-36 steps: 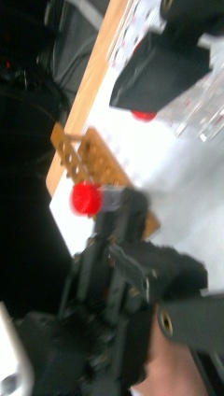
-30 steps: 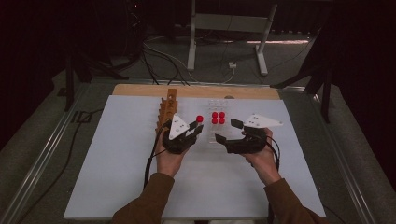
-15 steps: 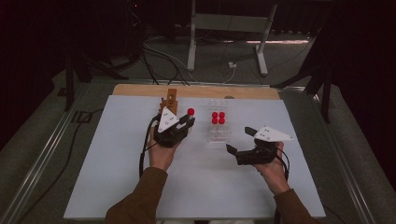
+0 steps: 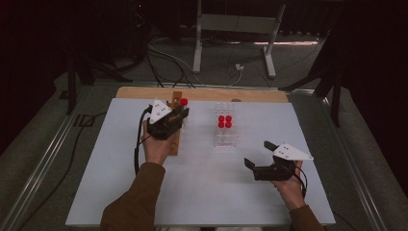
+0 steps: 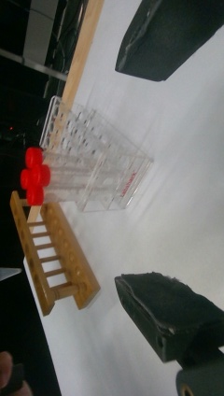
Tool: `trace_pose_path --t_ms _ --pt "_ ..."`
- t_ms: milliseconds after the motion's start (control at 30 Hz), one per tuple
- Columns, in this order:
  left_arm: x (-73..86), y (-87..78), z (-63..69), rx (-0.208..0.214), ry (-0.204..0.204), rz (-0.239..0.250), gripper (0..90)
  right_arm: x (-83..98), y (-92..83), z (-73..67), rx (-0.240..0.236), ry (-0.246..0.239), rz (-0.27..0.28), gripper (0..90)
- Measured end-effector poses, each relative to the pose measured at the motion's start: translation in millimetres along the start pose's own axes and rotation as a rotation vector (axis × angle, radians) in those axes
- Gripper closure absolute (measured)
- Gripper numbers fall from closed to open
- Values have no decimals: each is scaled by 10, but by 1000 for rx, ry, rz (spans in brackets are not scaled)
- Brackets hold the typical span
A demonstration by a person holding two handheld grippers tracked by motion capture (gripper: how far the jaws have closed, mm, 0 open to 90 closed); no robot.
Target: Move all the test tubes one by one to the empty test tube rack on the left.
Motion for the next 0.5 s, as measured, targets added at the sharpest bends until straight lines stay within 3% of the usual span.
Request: trace_pose_path --t_ms 300,500 --pt "-72 43 -289 -47 -54 32 756 27 -46 57 9 35 22 11" --pt "-71 148 -409 -87 -59 30 755 17 -70 87 7 53 38 11"
Point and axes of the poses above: each handheld gripper's, and its own axes: y roughly forward along the jaws, x roughly out of its underside, z roughly to its right, the point moved 6 cm from there along y, roughly forward along the jaws, and after that the axes turned 5 degrees about -z, right-handed, at the moved point
